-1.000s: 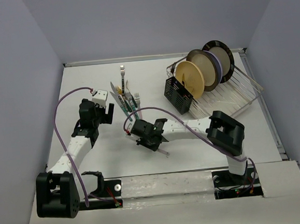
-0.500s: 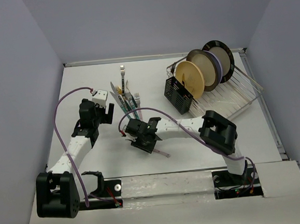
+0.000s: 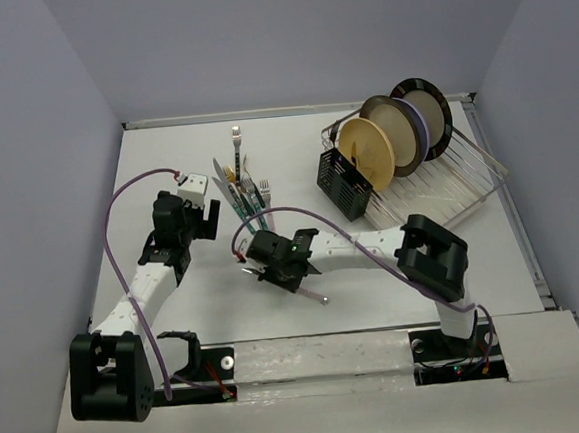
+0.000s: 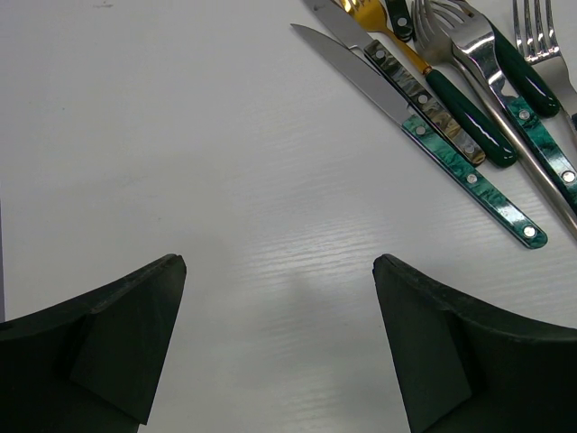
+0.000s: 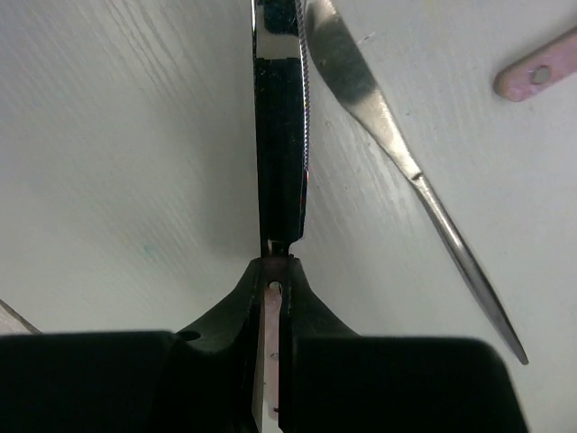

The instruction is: Sort the eating utensils into containers

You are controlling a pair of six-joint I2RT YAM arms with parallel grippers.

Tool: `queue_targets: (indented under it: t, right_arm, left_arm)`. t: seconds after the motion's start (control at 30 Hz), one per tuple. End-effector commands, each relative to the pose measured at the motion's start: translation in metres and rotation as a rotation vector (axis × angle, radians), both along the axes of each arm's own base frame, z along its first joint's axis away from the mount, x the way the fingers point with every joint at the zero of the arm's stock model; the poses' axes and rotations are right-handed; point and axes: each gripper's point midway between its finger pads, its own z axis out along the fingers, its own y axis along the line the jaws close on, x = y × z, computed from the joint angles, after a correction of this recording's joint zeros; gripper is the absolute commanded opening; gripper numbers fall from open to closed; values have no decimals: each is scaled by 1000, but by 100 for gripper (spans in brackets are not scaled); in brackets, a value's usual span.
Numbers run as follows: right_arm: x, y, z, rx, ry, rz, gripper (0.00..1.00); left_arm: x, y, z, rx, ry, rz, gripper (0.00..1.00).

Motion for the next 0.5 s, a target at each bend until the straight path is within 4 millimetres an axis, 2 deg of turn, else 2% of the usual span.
queue_targets:
  t: [0.0, 0.03, 0.07, 0.1, 0.13, 0.17, 0.2, 0.33, 0.37, 0.43, 0.47]
  right_arm:
    - [26, 23, 104, 305, -221, -52, 0]
    - [38, 30, 134, 405, -308, -91, 0]
    - [41, 25, 147, 453, -348, -110, 0]
    - [52, 23, 199, 611, -427, -150, 0]
    - [59, 16, 220, 670, -474, -183, 0]
    - [69, 1, 228, 693, -534, -241, 0]
    - [84, -16, 275, 823, -632, -309, 0]
    - [121, -83, 329, 995, -871, -555, 0]
    - [133, -117, 346, 1021, -957, -650, 0]
    - [143, -148, 359, 1076, -1066, -742, 0]
    - [151, -167, 359, 1028, -1135, -789, 0]
  left_arm:
    - [6, 4, 15, 8, -64, 14, 99]
    - [6, 5, 14, 10, -64, 18, 99]
    - [6, 5, 14, 13, -64, 20, 99]
    - [6, 5, 15, 10, -65, 21, 99]
    - [6, 6, 15, 11, -67, 26, 99]
    - [6, 6, 15, 10, -70, 24, 99]
    - [6, 6, 15, 10, -70, 24, 99]
    - [6, 5, 16, 7, -73, 22, 99]
    - [6, 5, 16, 7, -71, 22, 99]
    - [6, 5, 16, 8, -73, 20, 99]
    - [6, 5, 16, 7, -73, 19, 99]
